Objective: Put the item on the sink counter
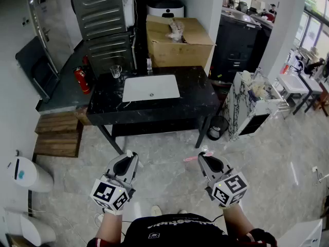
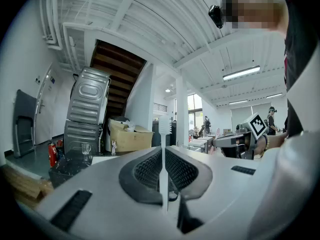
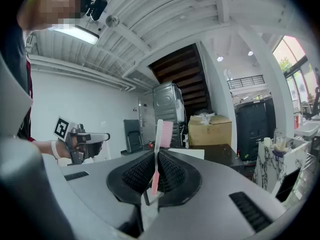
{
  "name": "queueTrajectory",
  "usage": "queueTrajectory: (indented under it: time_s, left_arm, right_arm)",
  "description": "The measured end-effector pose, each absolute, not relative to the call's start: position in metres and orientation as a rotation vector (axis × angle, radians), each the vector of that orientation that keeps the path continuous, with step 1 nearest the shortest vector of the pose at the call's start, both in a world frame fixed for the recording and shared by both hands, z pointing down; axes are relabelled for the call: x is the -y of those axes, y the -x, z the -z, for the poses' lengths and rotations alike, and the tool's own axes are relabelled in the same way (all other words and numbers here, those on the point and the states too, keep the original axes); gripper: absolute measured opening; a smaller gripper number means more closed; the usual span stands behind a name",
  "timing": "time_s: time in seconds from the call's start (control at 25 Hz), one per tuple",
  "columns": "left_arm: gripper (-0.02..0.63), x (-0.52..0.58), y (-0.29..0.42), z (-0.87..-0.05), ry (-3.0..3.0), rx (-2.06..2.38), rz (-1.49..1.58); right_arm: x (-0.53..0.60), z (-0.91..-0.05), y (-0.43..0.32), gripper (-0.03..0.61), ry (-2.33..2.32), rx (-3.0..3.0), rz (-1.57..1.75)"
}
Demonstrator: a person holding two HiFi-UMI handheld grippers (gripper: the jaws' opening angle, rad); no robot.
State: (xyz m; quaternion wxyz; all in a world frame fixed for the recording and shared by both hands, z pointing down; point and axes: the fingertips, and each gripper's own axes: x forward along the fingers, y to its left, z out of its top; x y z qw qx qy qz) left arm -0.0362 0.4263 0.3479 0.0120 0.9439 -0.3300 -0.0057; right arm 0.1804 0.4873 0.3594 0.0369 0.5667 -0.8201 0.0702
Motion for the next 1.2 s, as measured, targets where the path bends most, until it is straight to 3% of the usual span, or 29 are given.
queueTrajectory:
  time_s: [1.2]
  left_arm:
    - [0.025,-0.401,0.070,-0.356,-2.952,1.006,0.031]
  right_arm:
    - [-0.468,-0.354,-0.140,0.051,-1.703,2.570,-0.181]
